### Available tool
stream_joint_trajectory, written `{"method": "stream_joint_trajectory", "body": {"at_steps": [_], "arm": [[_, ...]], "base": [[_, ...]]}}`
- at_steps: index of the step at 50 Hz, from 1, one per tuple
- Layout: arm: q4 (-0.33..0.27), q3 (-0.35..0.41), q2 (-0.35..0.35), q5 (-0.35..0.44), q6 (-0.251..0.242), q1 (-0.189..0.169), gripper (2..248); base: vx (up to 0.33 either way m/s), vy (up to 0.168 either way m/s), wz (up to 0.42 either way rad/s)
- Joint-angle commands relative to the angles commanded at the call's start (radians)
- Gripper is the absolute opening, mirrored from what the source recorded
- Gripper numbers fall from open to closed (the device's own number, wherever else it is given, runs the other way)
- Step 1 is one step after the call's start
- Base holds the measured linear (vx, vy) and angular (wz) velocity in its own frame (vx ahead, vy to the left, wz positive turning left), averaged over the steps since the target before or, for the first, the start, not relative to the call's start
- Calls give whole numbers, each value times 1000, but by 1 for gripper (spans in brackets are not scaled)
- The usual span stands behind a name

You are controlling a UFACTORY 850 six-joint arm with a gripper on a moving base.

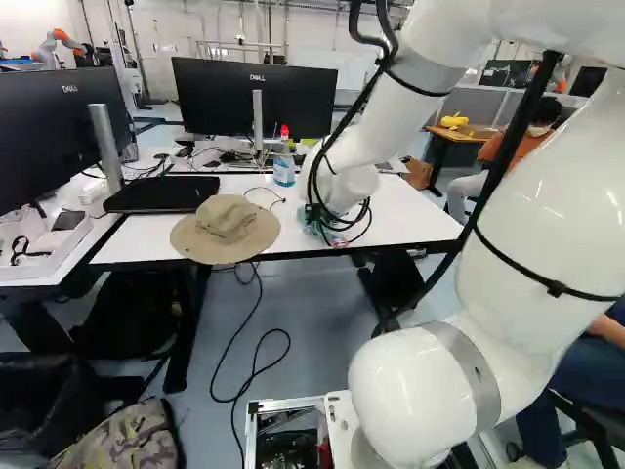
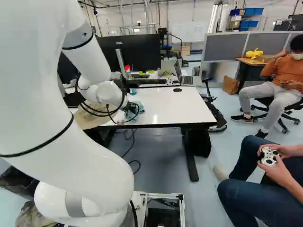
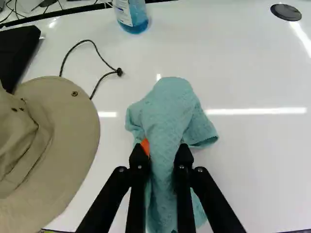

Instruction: Clean the table with the green towel

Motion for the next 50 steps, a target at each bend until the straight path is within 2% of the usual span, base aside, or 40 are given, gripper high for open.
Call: {"method": "stream_joint_trajectory", "body": {"at_steps": [13, 28, 36, 50], "arm": [[0, -2, -2, 0, 0, -51, 62], [0, -57, -56, 0, 0, -94, 62], [0, -97, -94, 0, 0, -104, 62], [0, -171, -161, 0, 0, -99, 62]], "base": [[0, 0, 0], [0, 0, 0], [0, 0, 0], [0, 0, 0]]}}
